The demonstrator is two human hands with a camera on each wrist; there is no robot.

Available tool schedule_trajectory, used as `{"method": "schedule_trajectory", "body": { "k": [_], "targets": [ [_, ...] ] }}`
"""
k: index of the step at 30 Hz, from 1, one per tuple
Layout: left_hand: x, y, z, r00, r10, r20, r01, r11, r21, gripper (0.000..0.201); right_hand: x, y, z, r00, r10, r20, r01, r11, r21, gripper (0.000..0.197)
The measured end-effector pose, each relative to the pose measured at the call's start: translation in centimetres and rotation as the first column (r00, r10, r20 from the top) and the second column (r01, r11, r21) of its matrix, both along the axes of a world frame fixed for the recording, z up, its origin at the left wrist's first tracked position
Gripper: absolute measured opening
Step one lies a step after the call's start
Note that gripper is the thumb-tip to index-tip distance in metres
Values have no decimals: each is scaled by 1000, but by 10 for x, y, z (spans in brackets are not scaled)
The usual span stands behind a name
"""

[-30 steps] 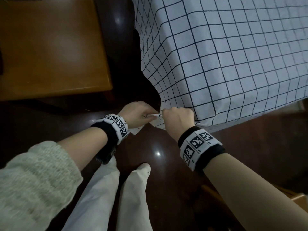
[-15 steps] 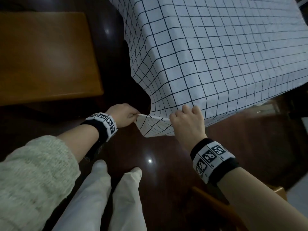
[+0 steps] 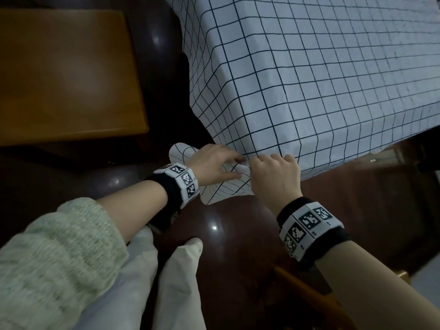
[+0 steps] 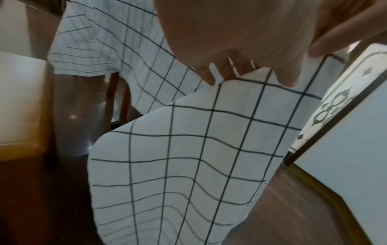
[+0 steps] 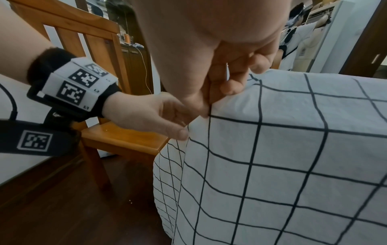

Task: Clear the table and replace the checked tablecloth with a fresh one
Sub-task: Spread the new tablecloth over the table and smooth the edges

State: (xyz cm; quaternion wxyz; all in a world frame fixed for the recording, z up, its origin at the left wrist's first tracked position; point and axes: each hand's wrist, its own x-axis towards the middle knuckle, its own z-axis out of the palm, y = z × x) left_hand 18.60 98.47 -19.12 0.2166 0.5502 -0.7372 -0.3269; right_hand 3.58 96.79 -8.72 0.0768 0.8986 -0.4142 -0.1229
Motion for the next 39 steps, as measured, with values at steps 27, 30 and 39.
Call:
{"method": "schedule_trajectory", "body": {
  "k": [27,30,39],
  "targets": [
    [118,41,-73,820,203,536,-389,883,262,32,-2,-1,-8,1000,-14,-16,13,994,-111,24],
    [128,44,-74,762,204,614,-468,829,306,36,-2,-1,-8,999,-16,-38,11,994,-112,25],
    [130,56,-78,739,231,633,-579,699,420,39,1,1,-5,995,-8,-101,-4,993,-115,26]
  ]
}}
